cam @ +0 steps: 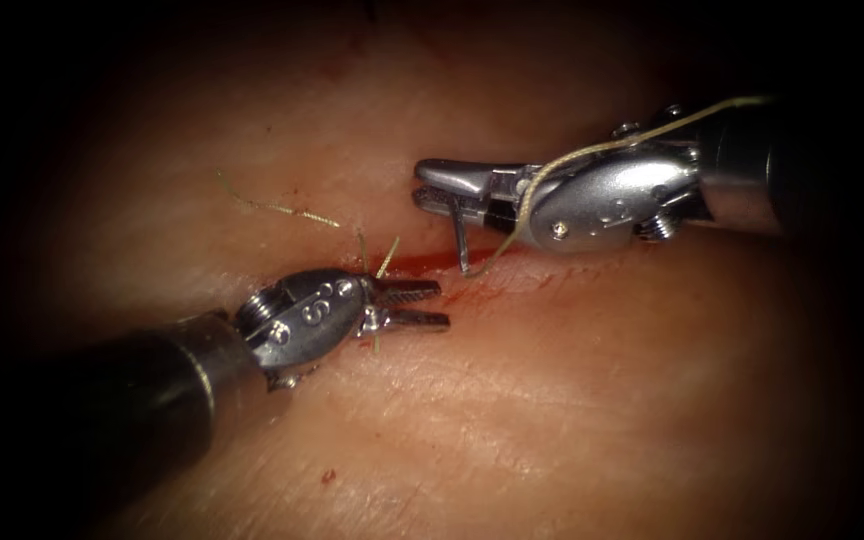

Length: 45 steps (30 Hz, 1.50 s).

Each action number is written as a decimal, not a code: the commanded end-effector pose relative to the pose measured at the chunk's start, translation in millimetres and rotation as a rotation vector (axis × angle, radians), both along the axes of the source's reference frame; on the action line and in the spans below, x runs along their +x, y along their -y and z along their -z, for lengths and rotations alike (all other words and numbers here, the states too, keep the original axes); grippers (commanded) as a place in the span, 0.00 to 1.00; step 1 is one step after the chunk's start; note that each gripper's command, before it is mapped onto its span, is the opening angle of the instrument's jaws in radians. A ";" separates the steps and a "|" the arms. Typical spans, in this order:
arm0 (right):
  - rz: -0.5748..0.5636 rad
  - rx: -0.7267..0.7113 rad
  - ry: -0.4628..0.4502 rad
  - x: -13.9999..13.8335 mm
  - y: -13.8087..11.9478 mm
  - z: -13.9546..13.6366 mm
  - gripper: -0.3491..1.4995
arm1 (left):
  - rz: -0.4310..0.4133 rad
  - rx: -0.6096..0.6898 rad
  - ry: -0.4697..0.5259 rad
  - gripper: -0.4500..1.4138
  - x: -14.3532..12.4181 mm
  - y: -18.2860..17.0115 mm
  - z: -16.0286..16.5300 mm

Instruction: Wound Closure

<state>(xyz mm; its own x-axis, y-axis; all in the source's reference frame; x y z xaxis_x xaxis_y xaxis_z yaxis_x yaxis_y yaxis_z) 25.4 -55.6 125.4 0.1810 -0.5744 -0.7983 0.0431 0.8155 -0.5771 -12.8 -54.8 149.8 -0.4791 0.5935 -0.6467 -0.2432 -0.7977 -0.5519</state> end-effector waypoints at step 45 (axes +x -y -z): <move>0.030 0.089 0.004 -1.0 4.6 -7.0 0.00 | -0.002 0.011 -0.029 0.38 -0.7 0.1 -1.7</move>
<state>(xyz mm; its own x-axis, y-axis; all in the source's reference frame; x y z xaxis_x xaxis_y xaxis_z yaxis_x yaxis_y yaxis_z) 23.8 -60.4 132.0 0.1695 -0.5010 -0.8487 0.0700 0.8651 -0.4967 -13.1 -55.1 150.8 -0.4988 0.6036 -0.6220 -0.2617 -0.7890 -0.5558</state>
